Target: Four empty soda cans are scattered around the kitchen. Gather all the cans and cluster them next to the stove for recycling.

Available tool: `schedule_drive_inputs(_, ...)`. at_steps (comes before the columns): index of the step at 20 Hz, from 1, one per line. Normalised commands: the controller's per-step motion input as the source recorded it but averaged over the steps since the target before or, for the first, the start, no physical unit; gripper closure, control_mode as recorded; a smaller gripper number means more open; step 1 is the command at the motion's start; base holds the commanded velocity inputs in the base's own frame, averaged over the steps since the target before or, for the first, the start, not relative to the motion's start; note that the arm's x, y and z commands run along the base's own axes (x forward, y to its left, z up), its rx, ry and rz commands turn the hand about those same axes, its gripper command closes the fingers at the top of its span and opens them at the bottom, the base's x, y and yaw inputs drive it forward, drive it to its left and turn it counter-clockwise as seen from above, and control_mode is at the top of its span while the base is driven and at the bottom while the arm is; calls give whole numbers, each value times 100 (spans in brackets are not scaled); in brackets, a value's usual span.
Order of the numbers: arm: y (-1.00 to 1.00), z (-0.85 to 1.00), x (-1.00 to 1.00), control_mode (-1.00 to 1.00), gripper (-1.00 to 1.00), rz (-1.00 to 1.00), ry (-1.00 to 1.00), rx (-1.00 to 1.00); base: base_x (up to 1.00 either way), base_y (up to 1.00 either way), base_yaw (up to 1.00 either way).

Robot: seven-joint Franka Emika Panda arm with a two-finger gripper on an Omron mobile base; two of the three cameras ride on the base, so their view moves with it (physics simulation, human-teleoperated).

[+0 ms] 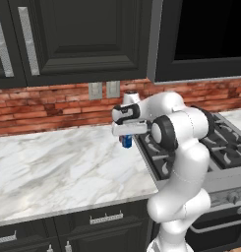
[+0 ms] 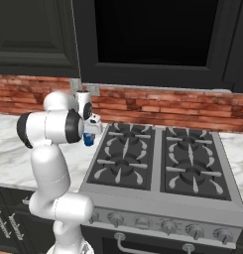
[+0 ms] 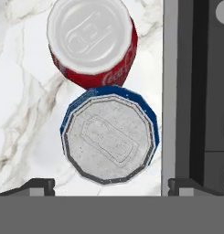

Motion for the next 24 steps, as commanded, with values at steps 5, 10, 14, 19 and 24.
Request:
schedule_drive_inputs(5,-1,1,-42,-100,-100,0,-5,0,0,0,0)
schedule_drive_inputs(10,0,7,-48,-100,-100,0,-5,0,0,0,0)
schedule_drive_inputs(14,0,31,-20,-100,-100,0,0,0,0,0,0)
schedule_drive_inputs(19,0,24,-33,-100,-100,0,0,0,0,0,0)
schedule_drive_inputs(24,-6,6,-46,-100,-100,0,0,0,0,0,0)
